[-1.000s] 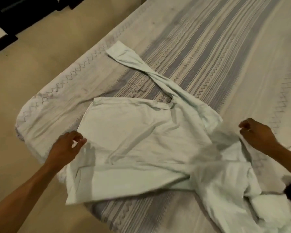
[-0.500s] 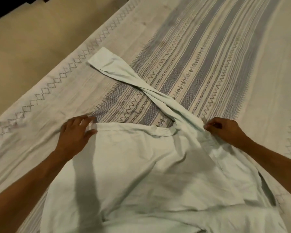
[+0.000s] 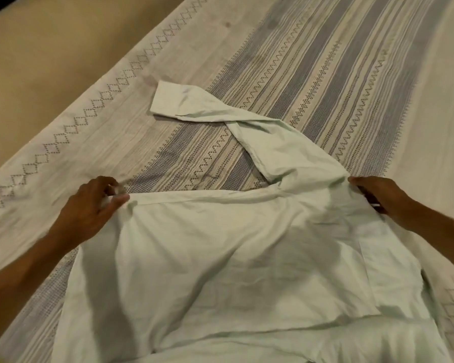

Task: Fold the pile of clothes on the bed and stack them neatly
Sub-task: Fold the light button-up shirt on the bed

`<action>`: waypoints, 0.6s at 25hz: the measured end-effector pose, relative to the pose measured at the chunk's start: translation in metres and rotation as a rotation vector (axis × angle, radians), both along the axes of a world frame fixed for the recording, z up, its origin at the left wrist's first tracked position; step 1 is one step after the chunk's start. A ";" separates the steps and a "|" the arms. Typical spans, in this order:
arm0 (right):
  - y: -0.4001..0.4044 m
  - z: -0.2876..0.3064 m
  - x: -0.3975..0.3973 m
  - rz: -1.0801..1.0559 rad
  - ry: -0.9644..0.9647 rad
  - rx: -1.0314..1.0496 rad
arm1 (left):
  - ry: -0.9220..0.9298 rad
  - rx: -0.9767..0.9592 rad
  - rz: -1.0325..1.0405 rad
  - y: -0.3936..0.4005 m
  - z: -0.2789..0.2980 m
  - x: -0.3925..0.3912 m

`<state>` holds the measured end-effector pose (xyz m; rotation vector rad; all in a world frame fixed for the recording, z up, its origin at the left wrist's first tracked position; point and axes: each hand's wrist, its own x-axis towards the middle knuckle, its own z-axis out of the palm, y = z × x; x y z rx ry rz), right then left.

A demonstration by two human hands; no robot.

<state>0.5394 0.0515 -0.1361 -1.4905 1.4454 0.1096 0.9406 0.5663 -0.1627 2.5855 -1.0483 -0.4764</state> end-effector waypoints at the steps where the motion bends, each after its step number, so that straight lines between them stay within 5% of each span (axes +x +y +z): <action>1: -0.004 0.005 -0.003 0.022 -0.004 0.094 | -0.052 0.067 -0.088 0.009 0.000 -0.002; 5: -0.013 0.016 -0.012 0.305 0.078 0.137 | -0.170 0.234 -0.159 0.025 0.000 -0.003; 8: -0.018 0.013 -0.014 0.105 -0.096 -0.104 | -0.227 0.163 -0.204 0.019 0.000 0.005; 13: -0.013 0.001 -0.010 0.198 0.183 -0.087 | -0.042 0.187 0.045 0.014 -0.012 0.026; 15: -0.009 0.007 0.006 0.066 0.117 -0.050 | -0.007 0.165 0.100 0.006 -0.015 0.023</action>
